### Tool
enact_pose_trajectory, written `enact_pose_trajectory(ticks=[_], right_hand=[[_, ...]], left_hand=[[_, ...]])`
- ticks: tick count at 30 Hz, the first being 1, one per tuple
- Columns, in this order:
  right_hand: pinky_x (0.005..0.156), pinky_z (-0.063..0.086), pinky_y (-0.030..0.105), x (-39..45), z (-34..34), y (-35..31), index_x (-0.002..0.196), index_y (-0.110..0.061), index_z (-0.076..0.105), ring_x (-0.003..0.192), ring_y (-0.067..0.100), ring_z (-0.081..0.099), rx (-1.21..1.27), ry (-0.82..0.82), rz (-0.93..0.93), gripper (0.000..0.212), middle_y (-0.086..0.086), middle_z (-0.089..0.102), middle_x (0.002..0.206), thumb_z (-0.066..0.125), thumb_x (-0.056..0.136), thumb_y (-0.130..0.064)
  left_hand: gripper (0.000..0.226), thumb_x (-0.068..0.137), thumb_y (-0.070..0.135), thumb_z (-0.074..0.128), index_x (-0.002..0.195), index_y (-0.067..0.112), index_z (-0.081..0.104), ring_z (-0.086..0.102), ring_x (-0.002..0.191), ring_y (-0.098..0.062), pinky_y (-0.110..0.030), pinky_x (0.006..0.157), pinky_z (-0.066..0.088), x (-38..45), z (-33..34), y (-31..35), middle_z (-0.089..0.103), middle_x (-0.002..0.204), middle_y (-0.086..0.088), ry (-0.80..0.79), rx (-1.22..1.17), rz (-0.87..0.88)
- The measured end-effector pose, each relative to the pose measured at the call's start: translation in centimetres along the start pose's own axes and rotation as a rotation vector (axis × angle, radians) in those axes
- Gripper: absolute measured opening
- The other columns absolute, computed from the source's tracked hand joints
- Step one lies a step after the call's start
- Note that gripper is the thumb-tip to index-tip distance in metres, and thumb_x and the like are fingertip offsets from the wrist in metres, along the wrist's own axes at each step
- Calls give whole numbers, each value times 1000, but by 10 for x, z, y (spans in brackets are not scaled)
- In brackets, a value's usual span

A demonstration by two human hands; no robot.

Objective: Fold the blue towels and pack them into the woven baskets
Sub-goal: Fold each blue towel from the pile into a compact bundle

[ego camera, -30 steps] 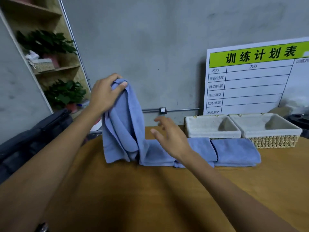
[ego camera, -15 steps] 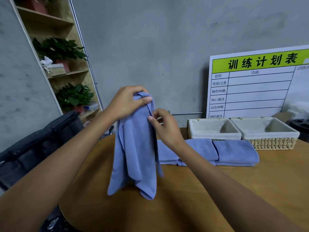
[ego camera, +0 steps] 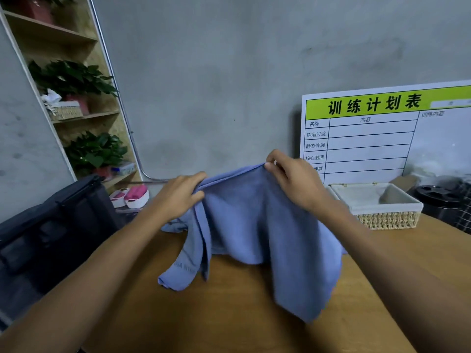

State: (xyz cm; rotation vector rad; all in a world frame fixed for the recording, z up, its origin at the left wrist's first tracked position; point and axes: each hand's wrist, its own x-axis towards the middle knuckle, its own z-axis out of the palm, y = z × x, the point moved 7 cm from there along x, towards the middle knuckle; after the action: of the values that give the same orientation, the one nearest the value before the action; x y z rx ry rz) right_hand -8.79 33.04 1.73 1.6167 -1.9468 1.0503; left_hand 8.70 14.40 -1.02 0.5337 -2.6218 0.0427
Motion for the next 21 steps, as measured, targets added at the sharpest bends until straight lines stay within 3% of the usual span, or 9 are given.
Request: enact_pose_trajectory(ticks=[1, 3, 6, 9, 12, 15, 18, 21], right_hand=[[64, 47, 41, -1, -5, 4, 103, -23, 51, 79, 34, 59, -86, -27, -16, 19, 0, 65, 79, 42, 104, -39], [61, 42, 38, -5, -16, 15, 104, -23, 51, 81, 36, 60, -195, -52, -26, 20, 5, 67, 82, 41, 104, -41], [59, 37, 36, -15, -33, 39, 101, -26, 52, 81, 35, 61, -289, -57, 14, 20, 4, 68, 82, 41, 103, -43], [60, 36, 34, -28, -44, 57, 99, -28, 53, 81, 31, 61, -329, -51, 46, 21, -2, 69, 81, 42, 102, -46], [59, 31, 33, -37, -53, 69, 98, -29, 55, 82, 29, 60, -352, -33, 72, 20, -5, 69, 82, 44, 102, -45], [60, 29, 33, -42, -57, 76, 97, -29, 57, 83, 31, 61, -375, -33, 93, 20, -6, 70, 83, 46, 101, -46], [60, 30, 33, -44, -58, 79, 97, -30, 57, 84, 31, 62, -385, -38, 88, 21, -7, 70, 84, 46, 101, -47], [61, 31, 33, -46, -62, 84, 96, -31, 60, 82, 29, 61, -389, -67, 94, 23, -9, 61, 75, 47, 99, -50]], left_hand=[[9, 81, 22, 50, 87, 18, 45, 57, 77, -37, -44, 61, 42, -1, 3, -2, 52, 74, -4, 30, -30, -23], [24, 77, 21, 45, 98, 15, 55, 61, 86, -35, -45, 69, 48, -1, 9, -7, 63, 89, -7, 78, -98, -42], [28, 87, 7, 54, 110, 19, 63, 64, 90, -28, -44, 75, 50, -6, 13, -11, 69, 97, -5, 129, -212, -55], [21, 93, 1, 60, 105, 17, 65, 65, 86, -23, -39, 76, 49, -9, 10, -10, 70, 92, -2, 122, -310, -54], [11, 95, 11, 65, 94, 22, 62, 64, 80, -19, -25, 71, 46, -10, 3, -13, 70, 87, -2, 155, -343, -71], [23, 94, 13, 68, 82, 31, 60, 61, 77, -12, -14, 68, 40, -9, 1, -20, 69, 79, 2, 162, -351, -111], [22, 92, 12, 69, 82, 30, 63, 60, 76, 1, -8, 65, 38, -11, 3, -17, 68, 77, 7, 145, -342, -122], [21, 92, 6, 68, 81, 24, 66, 61, 81, -7, -5, 65, 37, -14, 8, -20, 70, 80, 1, 109, -335, -121]])
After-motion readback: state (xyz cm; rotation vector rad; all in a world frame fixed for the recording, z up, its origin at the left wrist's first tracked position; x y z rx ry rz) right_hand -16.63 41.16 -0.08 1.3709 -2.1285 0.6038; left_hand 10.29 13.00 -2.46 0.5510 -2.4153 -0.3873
